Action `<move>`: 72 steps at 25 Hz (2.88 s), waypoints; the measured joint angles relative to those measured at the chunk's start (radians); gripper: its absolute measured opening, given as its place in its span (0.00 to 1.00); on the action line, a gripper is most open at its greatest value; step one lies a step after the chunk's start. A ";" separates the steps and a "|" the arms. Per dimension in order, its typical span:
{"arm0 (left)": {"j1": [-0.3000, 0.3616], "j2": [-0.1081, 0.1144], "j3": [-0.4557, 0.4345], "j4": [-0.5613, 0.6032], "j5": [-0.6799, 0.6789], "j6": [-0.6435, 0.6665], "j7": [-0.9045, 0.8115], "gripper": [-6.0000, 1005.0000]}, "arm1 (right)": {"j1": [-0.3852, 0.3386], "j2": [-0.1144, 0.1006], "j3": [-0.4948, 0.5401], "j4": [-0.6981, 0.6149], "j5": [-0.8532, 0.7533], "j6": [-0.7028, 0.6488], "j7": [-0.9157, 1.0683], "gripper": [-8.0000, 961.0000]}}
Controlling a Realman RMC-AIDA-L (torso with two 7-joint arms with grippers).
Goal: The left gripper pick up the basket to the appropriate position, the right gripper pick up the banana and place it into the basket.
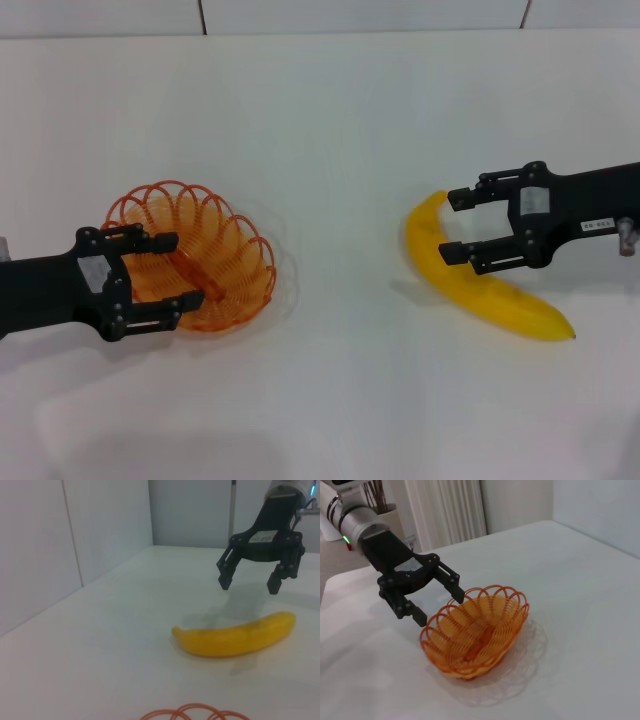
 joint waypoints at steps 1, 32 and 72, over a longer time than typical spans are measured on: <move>0.000 0.000 -0.001 0.000 -0.001 0.000 0.000 0.75 | -0.002 0.001 0.005 -0.001 0.000 0.000 -0.002 0.79; -0.113 0.017 -0.247 0.110 0.074 -0.003 -0.474 0.75 | -0.021 0.027 0.181 -0.006 -0.053 -0.048 -0.062 0.79; -0.427 0.007 -0.219 -0.127 0.687 -0.220 -0.699 0.75 | 0.005 0.043 0.175 0.000 -0.101 -0.040 -0.077 0.79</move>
